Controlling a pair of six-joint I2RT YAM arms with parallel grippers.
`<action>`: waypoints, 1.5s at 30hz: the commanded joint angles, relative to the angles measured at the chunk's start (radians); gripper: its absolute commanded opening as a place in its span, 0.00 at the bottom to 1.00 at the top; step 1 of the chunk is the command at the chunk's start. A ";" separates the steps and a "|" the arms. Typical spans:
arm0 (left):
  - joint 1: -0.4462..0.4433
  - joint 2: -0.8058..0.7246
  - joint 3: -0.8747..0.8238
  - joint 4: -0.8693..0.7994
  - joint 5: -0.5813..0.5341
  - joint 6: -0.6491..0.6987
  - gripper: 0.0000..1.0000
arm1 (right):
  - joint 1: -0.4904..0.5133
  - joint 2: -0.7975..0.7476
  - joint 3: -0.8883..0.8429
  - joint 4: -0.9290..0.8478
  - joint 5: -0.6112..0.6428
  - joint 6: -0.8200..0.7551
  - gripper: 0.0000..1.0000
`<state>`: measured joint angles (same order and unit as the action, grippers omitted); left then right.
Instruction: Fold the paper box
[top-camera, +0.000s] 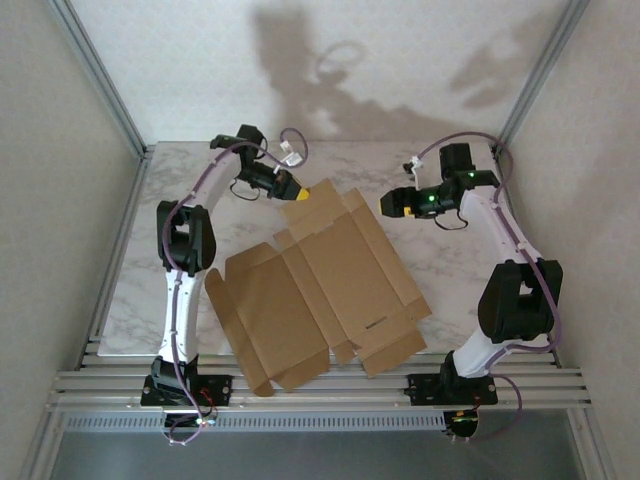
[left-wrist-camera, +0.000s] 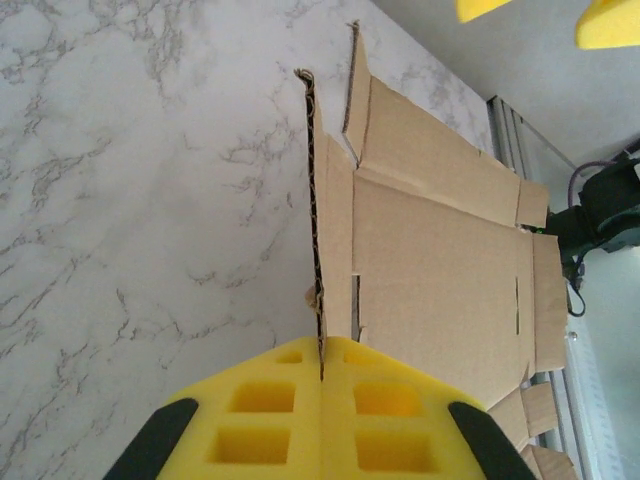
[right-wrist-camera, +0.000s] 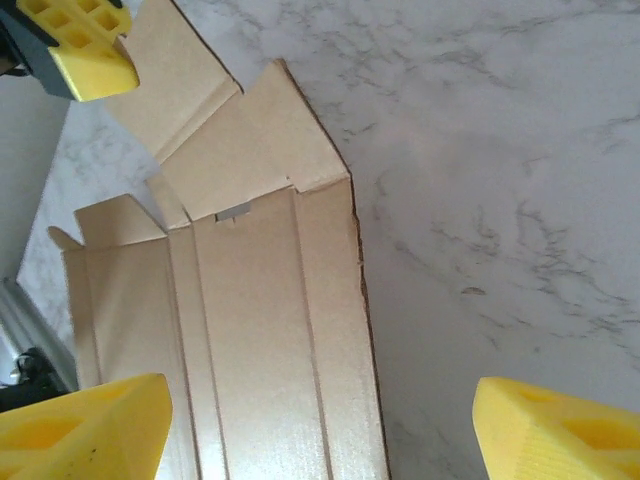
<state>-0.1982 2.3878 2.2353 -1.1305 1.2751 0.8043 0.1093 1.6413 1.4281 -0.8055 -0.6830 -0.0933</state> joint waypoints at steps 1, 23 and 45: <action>0.011 -0.033 0.023 -0.068 0.071 0.075 0.04 | 0.002 0.012 -0.053 0.012 -0.125 0.001 0.80; 0.016 -0.031 0.026 -0.098 0.100 0.105 0.05 | 0.097 0.026 -0.224 0.219 -0.186 0.101 0.40; 0.024 -0.352 -0.374 0.652 -0.149 -0.646 0.97 | 0.144 -0.146 -0.090 0.001 0.206 0.074 0.01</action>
<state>-0.1795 2.1548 1.9324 -0.7376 1.2129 0.3908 0.2390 1.5311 1.2858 -0.7380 -0.5983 -0.0036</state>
